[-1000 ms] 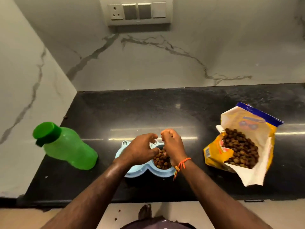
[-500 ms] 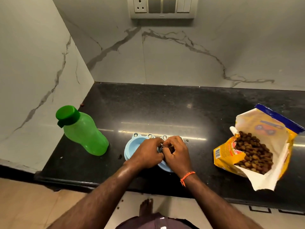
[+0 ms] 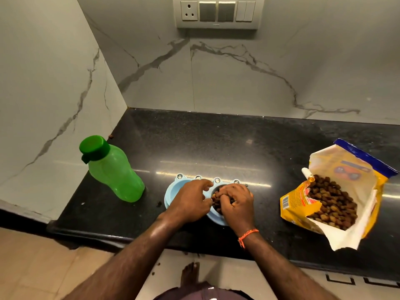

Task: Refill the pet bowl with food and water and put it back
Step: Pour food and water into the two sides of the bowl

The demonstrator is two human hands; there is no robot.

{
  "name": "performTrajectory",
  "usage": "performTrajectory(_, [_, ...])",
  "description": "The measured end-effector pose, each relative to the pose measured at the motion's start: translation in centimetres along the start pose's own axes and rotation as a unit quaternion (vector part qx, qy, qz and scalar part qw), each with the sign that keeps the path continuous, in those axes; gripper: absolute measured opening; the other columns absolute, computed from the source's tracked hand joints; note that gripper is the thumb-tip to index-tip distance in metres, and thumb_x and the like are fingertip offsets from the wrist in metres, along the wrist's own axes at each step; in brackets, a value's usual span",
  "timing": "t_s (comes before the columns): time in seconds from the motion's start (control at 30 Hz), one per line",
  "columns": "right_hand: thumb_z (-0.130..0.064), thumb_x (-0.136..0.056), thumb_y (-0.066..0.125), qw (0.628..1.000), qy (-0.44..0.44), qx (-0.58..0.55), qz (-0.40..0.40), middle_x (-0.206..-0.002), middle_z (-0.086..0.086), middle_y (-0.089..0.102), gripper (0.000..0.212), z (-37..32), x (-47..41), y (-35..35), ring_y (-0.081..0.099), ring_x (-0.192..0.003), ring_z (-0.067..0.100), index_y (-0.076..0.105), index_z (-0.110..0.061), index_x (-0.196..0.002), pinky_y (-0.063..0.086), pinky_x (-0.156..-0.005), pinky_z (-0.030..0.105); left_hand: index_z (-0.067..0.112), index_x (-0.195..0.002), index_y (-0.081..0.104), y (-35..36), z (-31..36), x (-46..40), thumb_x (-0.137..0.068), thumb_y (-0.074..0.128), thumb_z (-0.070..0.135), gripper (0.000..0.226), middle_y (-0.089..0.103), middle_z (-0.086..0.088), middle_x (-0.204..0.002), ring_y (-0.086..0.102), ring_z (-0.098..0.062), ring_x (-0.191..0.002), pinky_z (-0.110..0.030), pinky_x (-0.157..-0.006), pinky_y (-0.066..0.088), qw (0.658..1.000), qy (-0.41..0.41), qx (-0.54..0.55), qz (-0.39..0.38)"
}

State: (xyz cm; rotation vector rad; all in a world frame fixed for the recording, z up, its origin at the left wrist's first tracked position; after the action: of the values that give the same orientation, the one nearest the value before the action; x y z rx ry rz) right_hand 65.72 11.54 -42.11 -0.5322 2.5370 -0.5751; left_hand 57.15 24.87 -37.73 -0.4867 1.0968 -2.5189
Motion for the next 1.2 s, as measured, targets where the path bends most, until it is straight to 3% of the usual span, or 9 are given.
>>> performTrajectory(0.17, [-0.019, -0.075, 0.056, 0.999, -0.017, 0.031, 0.015, -0.084, -0.014, 0.066, 0.015, -0.6, -0.7, 0.2, 0.055, -0.096, 0.012, 0.07, -0.024, -0.071, 0.042, -0.085, 0.043, 0.024, -0.125, 0.062, -3.6, -0.5, 0.8, -0.081, 0.07, 0.026, 0.045, 0.066, 0.006, -0.117, 0.066, -0.006, -0.089, -0.029, -0.082, 0.057, 0.995, 0.01, 0.016, 0.093])
performTrajectory(0.3, [-0.014, -0.072, 0.057, 0.998, -0.064, 0.008, 0.023, -0.087, -0.013, 0.067, 0.019, -2.7, -2.1, 1.8, 0.057, -0.093, 0.015, 0.072, -0.025, -0.076, 0.044, -0.082, 0.043, 0.016, -0.119, 0.067, -10.3, 0.7, 2.5, -0.08, 0.075, 0.021, 0.039, 0.07, 0.004, -0.106, 0.067, -0.007, -0.086, -0.028, -0.074, 0.058, 0.97, 0.065, 0.052, 0.227])
performTrajectory(0.43, [-0.021, -0.077, 0.061, 0.992, -0.118, -0.034, -0.04, -0.099, -0.013, 0.067, 0.019, -6.4, -3.4, 3.9, 0.059, -0.1, 0.016, 0.071, -0.026, -0.092, 0.047, -0.089, 0.045, 0.015, -0.119, 0.067, -17.7, 1.7, 5.1, -0.084, 0.074, 0.025, 0.037, 0.069, 0.004, -0.103, 0.068, -0.006, -0.084, -0.026, -0.074, 0.058, 0.925, 0.119, 0.035, 0.358])
performTrajectory(0.57, [-0.034, -0.081, 0.068, 0.972, -0.185, -0.039, -0.14, -0.119, -0.008, 0.063, 0.036, -10.9, -4.8, 6.7, 0.057, -0.114, 0.018, 0.065, -0.027, -0.117, 0.048, -0.095, 0.047, 0.016, -0.116, 0.067, -23.0, 0.2, 7.4, -0.082, 0.078, 0.03, 0.038, 0.069, 0.0, -0.111, 0.061, -0.013, -0.093, -0.026, -0.083, 0.051, 0.875, 0.117, -0.113, 0.457])
performTrajectory(0.73, [-0.05, -0.078, 0.079, 0.93, -0.194, 0.016, -0.312, -0.151, 0.001, 0.042, 0.09, -15.6, -6.2, 11.3, 0.043, -0.139, 0.02, 0.036, -0.022, -0.152, 0.042, -0.112, 0.045, 0.03, -0.136, 0.053, -24.0, -6.4, 6.3, -0.063, 0.066, 0.07, 0.084, 0.055, -0.003, -0.137, 0.052, -0.023, -0.127, -0.043, -0.106, 0.044, 0.947, -0.026, -0.187, 0.259])
performTrajectory(0.8, [-0.048, -0.075, 0.085, 0.91, -0.171, 0.035, -0.377, -0.163, 0.004, 0.027, 0.112, -17.0, -6.8, 13.0, 0.031, -0.148, 0.021, 0.018, -0.018, -0.16, 0.033, -0.12, 0.042, 0.032, -0.139, 0.051, -23.0, -7.8, 6.4, -0.068, 0.073, 0.057, 0.078, 0.055, 0.001, -0.133, 0.056, -0.019, -0.12, -0.039, -0.101, 0.048, 0.96, -0.019, -0.164, 0.226])
performTrajectory(0.87, [-0.045, -0.073, 0.088, 0.893, -0.149, 0.04, -0.423, -0.169, 0.003, 0.015, 0.125, -17.9, -7.0, 14.7, 0.022, -0.153, 0.02, 0.005, -0.017, -0.162, 0.026, -0.124, 0.037, 0.033, -0.136, 0.055, -22.5, -8.1, 6.7, -0.076, 0.076, 0.045, 0.065, 0.059, 0.004, -0.126, 0.06, -0.014, -0.11, -0.037, -0.093, 0.053, 0.954, 0.014, -0.154, 0.256])
performTrajectory(0.97, [-0.044, -0.068, 0.091, 0.892, -0.118, -0.023, -0.436, -0.168, 0.002, 0.022, 0.132, -18.2, -6.7, 16.5, 0.033, -0.149, 0.021, 0.0, -0.026, -0.162, 0.037, -0.119, 0.042, 0.032, -0.132, 0.058, -22.4, -7.9, 7.2, -0.08, 0.071, 0.046, 0.055, 0.062, 0.007, -0.122, 0.061, -0.012, -0.104, -0.035, -0.088, 0.054, 0.947, 0.047, -0.172, 0.268])
performTrajectory(1.2, [-0.044, -0.069, 0.091, 0.895, -0.125, -0.128, -0.407, -0.148, -0.005, 0.048, 0.112, -17.8, -5.9, 16.6, 0.051, -0.129, 0.011, 0.021, -0.035, -0.156, 0.051, -0.106, 0.041, 0.028, -0.135, 0.058, -23.1, -7.8, 8.7, -0.09, 0.053, 0.058, 0.054, 0.063, 0.004, -0.123, 0.063, -0.013, -0.104, -0.036, -0.084, 0.056, 0.935, 0.081, -0.174, 0.298])
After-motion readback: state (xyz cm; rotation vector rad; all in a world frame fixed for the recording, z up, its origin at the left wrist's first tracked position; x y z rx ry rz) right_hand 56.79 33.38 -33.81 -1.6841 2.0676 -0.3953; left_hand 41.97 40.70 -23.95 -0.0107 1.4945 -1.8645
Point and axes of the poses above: each hand's wrist, its own x-axis away from the middle knuckle, its own y-axis out of the palm, z = x × y, the point moved 2 cm from there along -x, towards the middle knuckle
